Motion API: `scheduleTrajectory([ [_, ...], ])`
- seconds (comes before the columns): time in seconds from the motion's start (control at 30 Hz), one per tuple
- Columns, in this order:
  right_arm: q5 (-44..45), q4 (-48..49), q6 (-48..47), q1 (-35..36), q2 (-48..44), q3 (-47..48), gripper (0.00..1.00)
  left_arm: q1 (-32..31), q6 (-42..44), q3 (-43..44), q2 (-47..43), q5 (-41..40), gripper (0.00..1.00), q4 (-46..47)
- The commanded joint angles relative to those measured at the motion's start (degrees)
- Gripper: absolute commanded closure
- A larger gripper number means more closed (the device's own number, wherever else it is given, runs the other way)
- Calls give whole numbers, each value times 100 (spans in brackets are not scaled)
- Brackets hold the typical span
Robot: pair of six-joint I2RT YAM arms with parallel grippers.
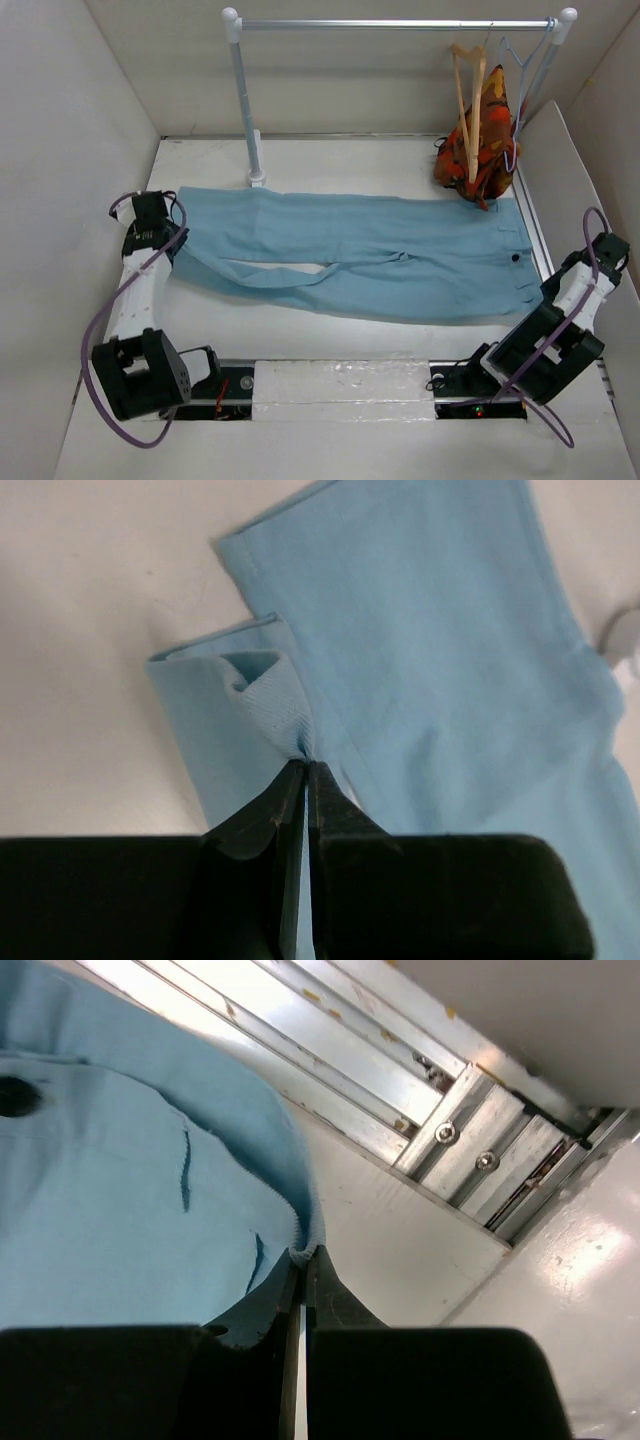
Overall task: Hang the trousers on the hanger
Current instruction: Fold the trousers at the center of the board.
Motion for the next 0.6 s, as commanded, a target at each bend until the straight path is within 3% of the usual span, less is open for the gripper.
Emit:
scheduleTrajectory([
  [0.0,269,-140,67,189,110,702,100,39,41,1106,1179,-875,100,-501],
  [0.07,304,-158,-3,433,433,1174,100,39,14,1641,1757,-990,100,-730],
  [0.27,155,228,260,1075,1128,2291,100,39,76,2406,2347,-1201,100,-985],
  [0.43,340,-386,155,1708,2672,4361,100,39,216,3187,2768,-1149,100,-986],
  [0.57,375,-466,84,1903,3501,5368,100,39,313,3838,3006,-1201,100,-907],
])
